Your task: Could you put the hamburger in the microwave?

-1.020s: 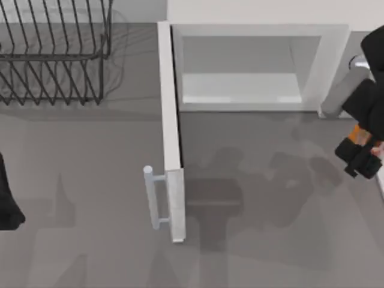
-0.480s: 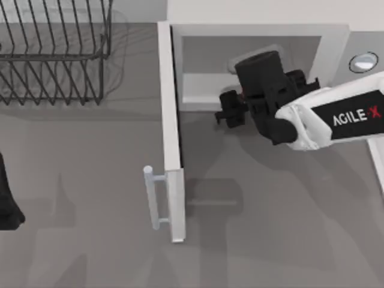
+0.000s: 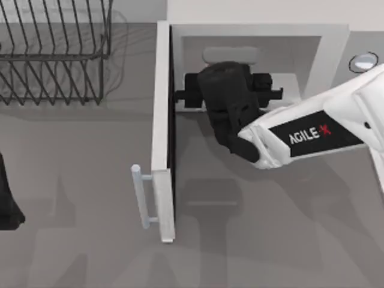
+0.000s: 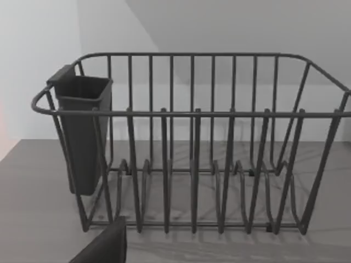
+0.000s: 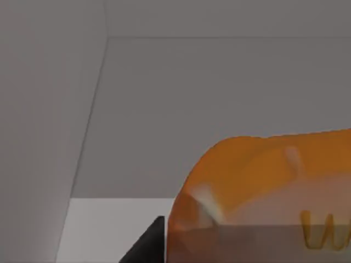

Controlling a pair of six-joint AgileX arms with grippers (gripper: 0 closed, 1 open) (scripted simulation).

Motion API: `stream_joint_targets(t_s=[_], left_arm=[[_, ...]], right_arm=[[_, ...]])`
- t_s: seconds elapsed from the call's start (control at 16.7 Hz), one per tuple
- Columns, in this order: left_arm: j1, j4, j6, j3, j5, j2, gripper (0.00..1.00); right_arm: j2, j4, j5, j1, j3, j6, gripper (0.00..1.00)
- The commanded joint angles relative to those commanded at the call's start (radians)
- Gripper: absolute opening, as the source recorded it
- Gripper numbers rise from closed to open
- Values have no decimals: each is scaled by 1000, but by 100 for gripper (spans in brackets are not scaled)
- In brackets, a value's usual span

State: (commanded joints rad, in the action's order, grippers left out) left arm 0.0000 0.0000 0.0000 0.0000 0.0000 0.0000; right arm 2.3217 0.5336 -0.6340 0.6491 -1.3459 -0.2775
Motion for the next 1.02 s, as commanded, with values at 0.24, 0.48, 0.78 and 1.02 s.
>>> stream_joint_targets(t_s=[0.24,0.48,0.78,1.02], left_arm=[[0,0,0,0,0,0,100],[0,0,0,0,0,0,100],[0,0,0,0,0,0,100],[0,0,0,0,0,0,100]], right_arm=[[-3,-4,3,-5,3,0,0],[75,-49,19,-25,-109,10,0],[264,-176,65,-81,-475,38,0],[411,-291,112,-131,-776,65,0]])
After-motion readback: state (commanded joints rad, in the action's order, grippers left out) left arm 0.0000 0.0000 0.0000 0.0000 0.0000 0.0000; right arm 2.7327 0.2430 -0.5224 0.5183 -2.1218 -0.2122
